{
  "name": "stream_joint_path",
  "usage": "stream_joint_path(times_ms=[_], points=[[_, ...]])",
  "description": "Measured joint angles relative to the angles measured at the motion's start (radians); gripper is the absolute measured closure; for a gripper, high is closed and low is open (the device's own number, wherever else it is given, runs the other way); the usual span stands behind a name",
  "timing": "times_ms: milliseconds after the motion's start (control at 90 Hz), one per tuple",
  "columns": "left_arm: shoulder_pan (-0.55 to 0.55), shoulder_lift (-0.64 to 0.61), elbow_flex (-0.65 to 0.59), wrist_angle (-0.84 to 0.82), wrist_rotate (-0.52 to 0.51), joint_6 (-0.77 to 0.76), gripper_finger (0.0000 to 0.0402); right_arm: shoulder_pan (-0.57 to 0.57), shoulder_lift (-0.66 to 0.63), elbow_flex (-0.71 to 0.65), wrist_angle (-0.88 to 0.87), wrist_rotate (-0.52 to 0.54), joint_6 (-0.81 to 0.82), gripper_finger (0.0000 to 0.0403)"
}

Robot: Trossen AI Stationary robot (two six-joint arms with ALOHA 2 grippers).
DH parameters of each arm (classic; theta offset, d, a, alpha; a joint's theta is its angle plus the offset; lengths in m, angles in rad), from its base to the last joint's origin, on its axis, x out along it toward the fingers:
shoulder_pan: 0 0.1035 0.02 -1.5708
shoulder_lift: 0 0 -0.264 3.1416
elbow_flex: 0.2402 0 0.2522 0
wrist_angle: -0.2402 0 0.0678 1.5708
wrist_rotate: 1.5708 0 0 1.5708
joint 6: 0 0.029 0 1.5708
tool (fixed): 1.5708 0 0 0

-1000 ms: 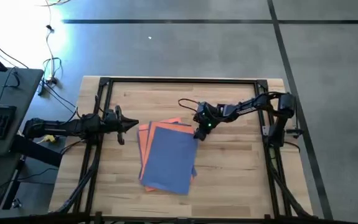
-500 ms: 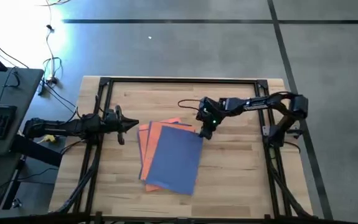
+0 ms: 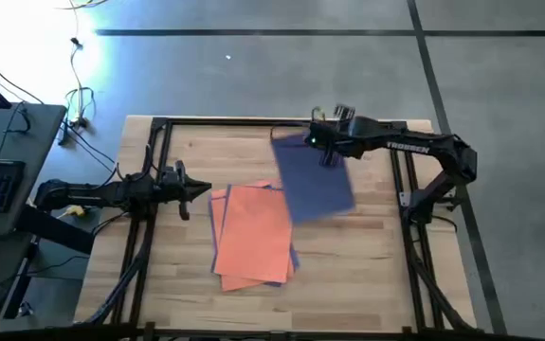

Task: Organize paper
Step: Put the blue paper to the top right of the table

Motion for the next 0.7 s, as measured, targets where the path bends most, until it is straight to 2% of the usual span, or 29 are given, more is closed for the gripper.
stream_joint_path(times_ms=[78,200,333,500,544,589,700], points=[[0.000,0.000,0.000,0.000,0.001,0.000,0.0401,0.025,0.000,0.026,-0.001,0.104,-0.059,0.0403],[0.000,0.006,0.000,-0.001,0.005,0.000,0.0401,0.091,0.000,0.039,-0.021,0.110,-0.038,0.0403],[0.000,0.021,0.000,-0.001,0.007,-0.010,0.0401,0.217,0.000,0.009,-0.102,0.112,0.120,0.0403],[0.000,0.041,0.000,-0.001,0.008,-0.010,0.0401,0.388,0.000,-0.030,-0.210,0.179,0.381,0.0403],[0.000,0.047,0.000,-0.001,0.008,-0.010,0.0401,0.427,0.000,-0.040,-0.203,0.139,0.431,0.0403],[0.000,0.053,0.000,-0.001,0.008,-0.010,0.0401,0.465,0.000,-0.049,-0.192,0.048,0.457,0.0403],[0.000,0.061,0.000,-0.001,0.008,-0.025,0.0401,0.548,-0.001,-0.109,-0.083,-0.286,0.494,0.0403]])
